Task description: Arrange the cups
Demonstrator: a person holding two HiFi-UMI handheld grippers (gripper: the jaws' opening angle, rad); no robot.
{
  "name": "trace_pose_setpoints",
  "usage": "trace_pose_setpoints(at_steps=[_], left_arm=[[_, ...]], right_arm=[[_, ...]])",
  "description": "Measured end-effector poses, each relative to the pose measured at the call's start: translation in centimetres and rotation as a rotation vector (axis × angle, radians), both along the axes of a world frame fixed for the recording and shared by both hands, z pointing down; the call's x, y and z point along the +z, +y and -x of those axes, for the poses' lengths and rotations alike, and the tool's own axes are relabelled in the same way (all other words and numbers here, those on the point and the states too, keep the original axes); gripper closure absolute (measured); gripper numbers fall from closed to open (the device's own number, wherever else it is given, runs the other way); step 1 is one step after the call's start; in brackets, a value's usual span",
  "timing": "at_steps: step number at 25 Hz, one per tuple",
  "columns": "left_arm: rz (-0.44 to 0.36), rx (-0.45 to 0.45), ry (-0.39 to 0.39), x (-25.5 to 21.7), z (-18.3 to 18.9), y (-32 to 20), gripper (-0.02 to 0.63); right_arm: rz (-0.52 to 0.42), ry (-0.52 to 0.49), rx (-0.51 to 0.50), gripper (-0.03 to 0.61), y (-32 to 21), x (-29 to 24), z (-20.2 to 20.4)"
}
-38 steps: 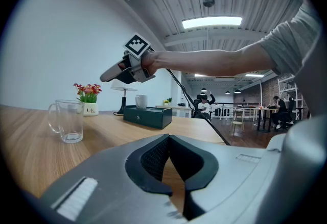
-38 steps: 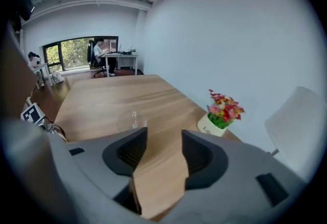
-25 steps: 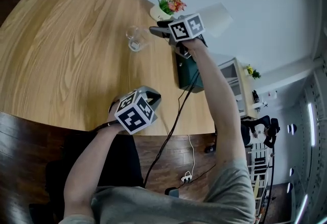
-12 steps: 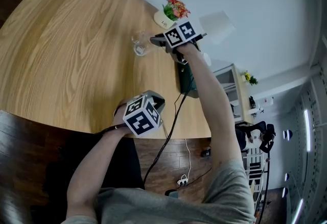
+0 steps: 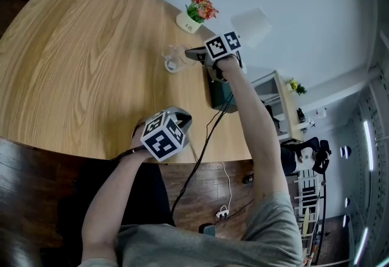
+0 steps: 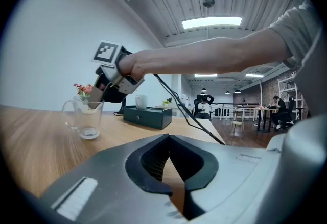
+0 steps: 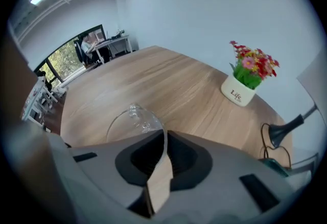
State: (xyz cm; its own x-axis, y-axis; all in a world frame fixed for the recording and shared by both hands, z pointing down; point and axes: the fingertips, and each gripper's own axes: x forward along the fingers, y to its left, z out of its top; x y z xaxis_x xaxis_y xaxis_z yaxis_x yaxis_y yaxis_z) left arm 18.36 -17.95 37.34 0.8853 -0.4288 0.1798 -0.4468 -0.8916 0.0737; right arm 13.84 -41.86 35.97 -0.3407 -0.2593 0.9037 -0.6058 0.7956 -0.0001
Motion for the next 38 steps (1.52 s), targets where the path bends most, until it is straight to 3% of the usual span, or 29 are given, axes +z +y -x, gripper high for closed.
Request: trace_pose_setpoints(at_steps=[4, 7, 12, 16, 21, 29, 35, 38], left_arm=[[-0.003, 0.003, 0.000, 0.1, 0.8, 0.1, 0.603], [-0.004, -0.006, 0.004, -0.1, 0.9, -0.1, 0.603], [-0.003, -0.007, 0.004, 0.0, 0.5, -0.2, 0.604], [0.004, -0.010, 0.004, 0.0, 0.4, -0.1, 0.603], [0.005, -0.010, 0.004, 0.1, 0.4, -0.2, 0.603], [0.003, -0.012, 0.008, 0.1, 0.5, -0.2, 0.604], [0.004, -0.009, 0.007, -0.1, 0.7, -0.1, 0.604], [0.004, -0.012, 0.008, 0.0, 0.7, -0.1, 0.604]], right_arm=[[-0.036, -0.085, 0.089, 0.548, 1.4, -4.0, -5.4], [-0.100, -0.097, 0.178, 0.548, 1.3, -8.4, -11.7], [-0.141, 0.005, 0.349, 0.548, 2.2, -12.4, -24.2], [-0.102, 0.068, 0.427, 0.546, 3.6, -11.3, -30.5], [-0.054, -0.008, 0.475, 0.548, 4.0, -9.4, -32.8], [0.023, -0.039, 0.463, 0.548, 3.5, -6.9, -32.4], [0.040, -0.049, 0.499, 0.549, 3.3, -5.9, -33.5], [-0.008, -0.054, 0.477, 0.538, 2.8, -6.1, -33.5]])
